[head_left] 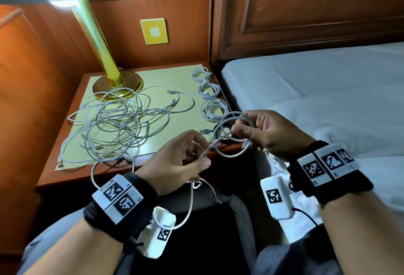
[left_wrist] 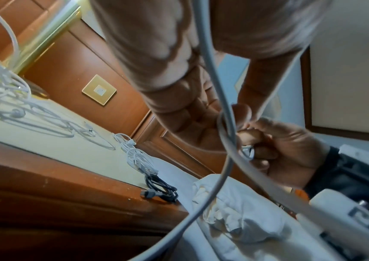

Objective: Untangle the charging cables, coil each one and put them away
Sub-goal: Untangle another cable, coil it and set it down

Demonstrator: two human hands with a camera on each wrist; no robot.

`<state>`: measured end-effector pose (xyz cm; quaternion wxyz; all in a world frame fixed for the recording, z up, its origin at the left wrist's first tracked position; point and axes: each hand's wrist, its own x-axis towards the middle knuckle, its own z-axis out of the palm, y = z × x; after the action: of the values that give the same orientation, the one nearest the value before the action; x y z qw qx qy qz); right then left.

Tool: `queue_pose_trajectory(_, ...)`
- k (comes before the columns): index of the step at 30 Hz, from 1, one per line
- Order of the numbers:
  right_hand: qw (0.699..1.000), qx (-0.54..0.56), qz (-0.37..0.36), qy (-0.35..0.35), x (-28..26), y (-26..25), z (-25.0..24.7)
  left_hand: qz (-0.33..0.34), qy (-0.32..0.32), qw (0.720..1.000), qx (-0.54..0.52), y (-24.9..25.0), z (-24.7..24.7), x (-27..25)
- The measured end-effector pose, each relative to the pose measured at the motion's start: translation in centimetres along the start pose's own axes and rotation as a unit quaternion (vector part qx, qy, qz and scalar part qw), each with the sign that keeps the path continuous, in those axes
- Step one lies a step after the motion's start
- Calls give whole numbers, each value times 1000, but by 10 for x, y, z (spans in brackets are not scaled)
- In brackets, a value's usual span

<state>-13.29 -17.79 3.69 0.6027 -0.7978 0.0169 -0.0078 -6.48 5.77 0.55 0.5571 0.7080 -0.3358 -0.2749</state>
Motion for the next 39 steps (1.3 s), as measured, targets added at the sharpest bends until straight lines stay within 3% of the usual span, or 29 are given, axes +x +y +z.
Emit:
queue_pose_trajectory(5, 988, -41, 1, 152, 5, 5, -8, -69, -55, 980, -178, 2, -10, -3)
queue_pose_trajectory(9, 961, -27, 46, 272, 10, 16, -29, -101, -87, 942, -308, -3, -28, -10)
queue_pose_trajectory(14, 929, 76, 74, 354, 8, 17, -43, -97, 18, 935, -341, -2, -42, -23)
queue_pose_trajectory(18, 892, 162, 105, 409, 5, 14, -48, -95, 173, 944, -265, -9, -47, -31)
queue_pose_trajectory(20, 901, 181, 101, 381, 4, 12, -44, -84, 219, 960, -154, -15, -49, -36)
queue_pose_trajectory(22, 930, 172, 85, 314, 5, 10, -32, -73, 222, 970, 62, -22, -49, -42)
queue_pose_trajectory(24, 958, 147, 74, 234, 6, 8, -15, -49, 207, 939, 271, -22, -43, -47)
queue_pose_trajectory(26, 975, 140, 64, 159, 4, 6, 3, -3, 182, 918, 351, -24, -32, -48)
queue_pose_trajectory(29, 977, 171, 73, 103, -1, 4, 24, 49, 178, 928, 323, -18, -19, -42)
queue_pose_trajectory(32, 968, 220, 87, 85, -6, 0, 35, 53, 158, 978, 128, -6, -4, -39)
queue_pose_trajectory(34, 957, 261, 99, 78, -8, -3, 37, 57, 140, 988, -16, -2, 5, -35)
queue_pose_trajectory(35, 951, 281, 105, 74, -9, -5, 38, 60, 146, 987, -40, -1, 9, -34)
queue_pose_trajectory(39, 930, 342, 132, 34, -11, -13, 42, 68, 196, 973, 101, -8, 13, -27)
